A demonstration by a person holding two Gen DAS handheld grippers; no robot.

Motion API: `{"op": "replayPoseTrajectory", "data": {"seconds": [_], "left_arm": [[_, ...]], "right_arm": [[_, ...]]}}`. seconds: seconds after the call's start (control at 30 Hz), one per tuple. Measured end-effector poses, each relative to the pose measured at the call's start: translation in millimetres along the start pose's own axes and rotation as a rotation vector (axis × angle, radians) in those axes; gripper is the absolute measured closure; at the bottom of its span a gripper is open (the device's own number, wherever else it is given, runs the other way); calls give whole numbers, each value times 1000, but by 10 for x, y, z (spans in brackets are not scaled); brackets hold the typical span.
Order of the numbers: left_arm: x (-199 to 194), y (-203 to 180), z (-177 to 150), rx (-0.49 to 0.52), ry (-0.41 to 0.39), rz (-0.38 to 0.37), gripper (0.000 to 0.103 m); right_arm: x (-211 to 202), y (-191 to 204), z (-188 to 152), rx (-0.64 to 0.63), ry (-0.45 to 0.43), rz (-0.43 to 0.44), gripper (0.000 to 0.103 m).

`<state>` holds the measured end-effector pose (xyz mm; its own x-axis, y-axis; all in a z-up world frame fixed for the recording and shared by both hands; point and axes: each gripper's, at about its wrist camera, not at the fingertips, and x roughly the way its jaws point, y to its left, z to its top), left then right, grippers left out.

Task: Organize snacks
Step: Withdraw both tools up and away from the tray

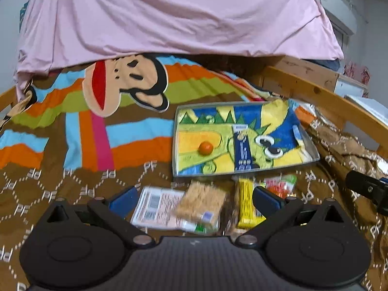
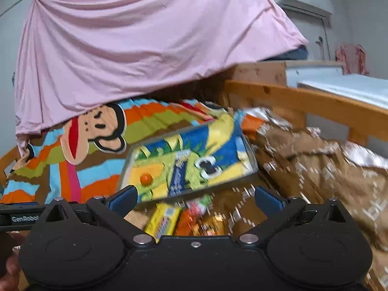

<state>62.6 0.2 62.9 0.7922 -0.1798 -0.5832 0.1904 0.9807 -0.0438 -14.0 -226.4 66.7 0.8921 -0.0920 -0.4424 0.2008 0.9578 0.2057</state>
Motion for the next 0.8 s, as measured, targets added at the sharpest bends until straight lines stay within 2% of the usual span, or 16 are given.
{"op": "replayPoseTrajectory", "data": {"seconds": [0.2,0.37,0.5,0.8], "left_arm": [[-120,72,-214,20,42,24,0],[-139,154,-399,30,138,34,0],[-131,248,-503,-6,198,49,0],[-91,317,-554,-38,237,67,0]], "right_arm": [[-172,23,-230,-44,39,-19,1],[-276,69,-386,-36,68,-17,1],[-270,142,-494,-56,117,-7,1],[-132,338,-662,-118,200,31,1]]}}
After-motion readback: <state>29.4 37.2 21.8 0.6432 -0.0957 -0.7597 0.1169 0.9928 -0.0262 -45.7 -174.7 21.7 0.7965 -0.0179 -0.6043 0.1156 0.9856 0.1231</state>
